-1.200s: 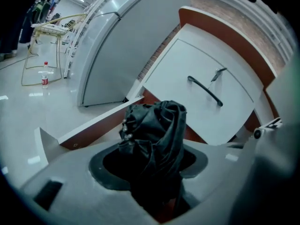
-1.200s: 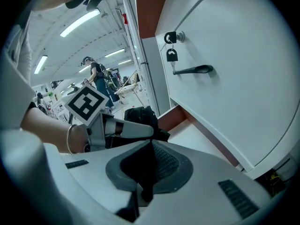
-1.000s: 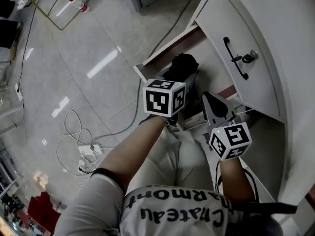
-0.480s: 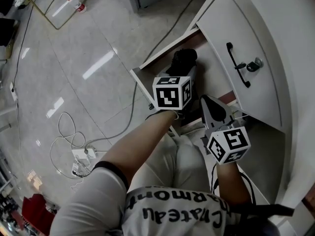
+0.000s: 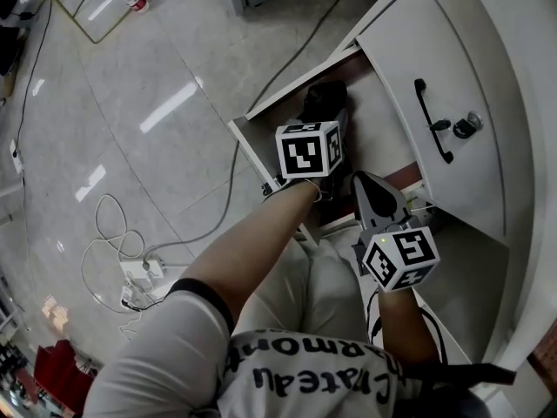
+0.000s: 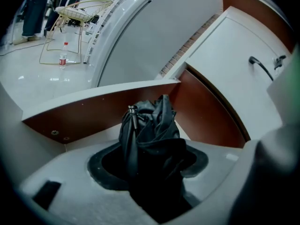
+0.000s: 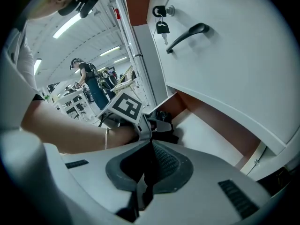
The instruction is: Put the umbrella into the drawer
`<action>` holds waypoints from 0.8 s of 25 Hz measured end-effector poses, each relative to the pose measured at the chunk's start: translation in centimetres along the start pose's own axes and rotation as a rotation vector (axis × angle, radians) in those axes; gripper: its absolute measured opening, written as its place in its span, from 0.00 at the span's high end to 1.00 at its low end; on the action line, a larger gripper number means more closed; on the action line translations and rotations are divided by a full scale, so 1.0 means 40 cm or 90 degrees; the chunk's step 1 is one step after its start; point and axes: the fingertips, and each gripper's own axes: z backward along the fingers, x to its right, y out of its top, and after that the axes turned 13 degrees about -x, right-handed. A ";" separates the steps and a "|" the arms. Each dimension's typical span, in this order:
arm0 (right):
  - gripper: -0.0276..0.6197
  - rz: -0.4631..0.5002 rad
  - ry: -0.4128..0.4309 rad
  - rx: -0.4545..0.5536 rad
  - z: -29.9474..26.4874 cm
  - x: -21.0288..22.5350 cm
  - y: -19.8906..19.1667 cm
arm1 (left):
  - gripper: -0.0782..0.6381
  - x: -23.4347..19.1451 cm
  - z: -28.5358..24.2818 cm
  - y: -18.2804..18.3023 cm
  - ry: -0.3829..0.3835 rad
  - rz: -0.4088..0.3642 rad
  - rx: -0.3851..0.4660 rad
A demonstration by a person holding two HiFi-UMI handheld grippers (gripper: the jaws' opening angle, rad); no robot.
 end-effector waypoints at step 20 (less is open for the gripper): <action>0.93 0.002 0.018 0.001 -0.049 0.019 0.020 | 0.51 -0.027 -0.061 -0.002 -0.015 -0.006 0.034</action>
